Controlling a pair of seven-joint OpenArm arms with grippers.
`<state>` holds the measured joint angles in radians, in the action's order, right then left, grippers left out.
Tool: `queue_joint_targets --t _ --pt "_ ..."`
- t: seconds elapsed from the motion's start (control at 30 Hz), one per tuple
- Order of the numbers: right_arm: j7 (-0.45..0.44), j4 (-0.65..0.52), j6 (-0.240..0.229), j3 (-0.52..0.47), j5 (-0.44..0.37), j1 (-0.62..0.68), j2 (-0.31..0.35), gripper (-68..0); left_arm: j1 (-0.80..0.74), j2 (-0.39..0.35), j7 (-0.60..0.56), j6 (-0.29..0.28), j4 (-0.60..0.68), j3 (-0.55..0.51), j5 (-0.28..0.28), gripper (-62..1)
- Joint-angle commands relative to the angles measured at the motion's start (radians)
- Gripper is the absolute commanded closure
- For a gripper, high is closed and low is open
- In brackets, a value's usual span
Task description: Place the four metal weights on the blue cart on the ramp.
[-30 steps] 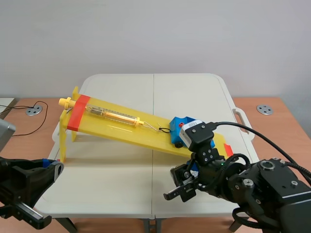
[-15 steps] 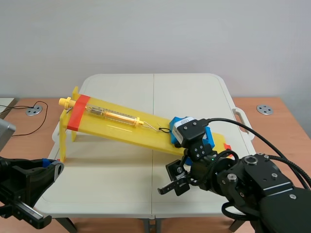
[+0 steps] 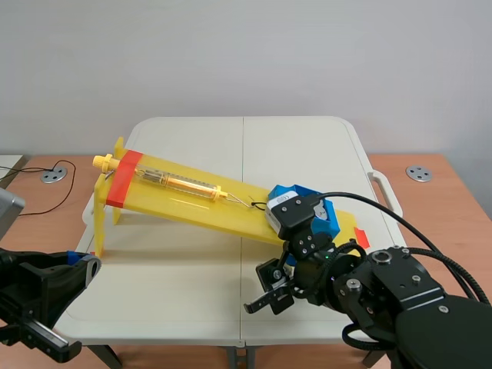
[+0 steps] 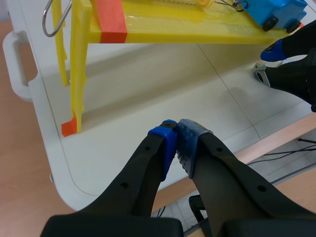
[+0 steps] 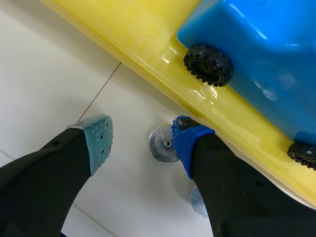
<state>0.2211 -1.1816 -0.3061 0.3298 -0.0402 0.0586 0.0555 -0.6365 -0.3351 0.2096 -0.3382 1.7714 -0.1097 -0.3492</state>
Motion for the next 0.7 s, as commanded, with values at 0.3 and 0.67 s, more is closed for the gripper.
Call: queue_joint_targets --t 0.3,0.67 --pt "-0.126 -0.032 0.03 0.012 -0.011 -0.092 -0.017 -28.4 0.008 0.003 -0.111 -0.024 0.055 -0.001 -0.077 -2.7" --pt "-0.131 -0.003 0.03 0.012 -0.011 -0.092 -0.017 -26.2 0.008 0.003 -0.112 -0.024 0.055 -0.001 -0.077 -2.7"
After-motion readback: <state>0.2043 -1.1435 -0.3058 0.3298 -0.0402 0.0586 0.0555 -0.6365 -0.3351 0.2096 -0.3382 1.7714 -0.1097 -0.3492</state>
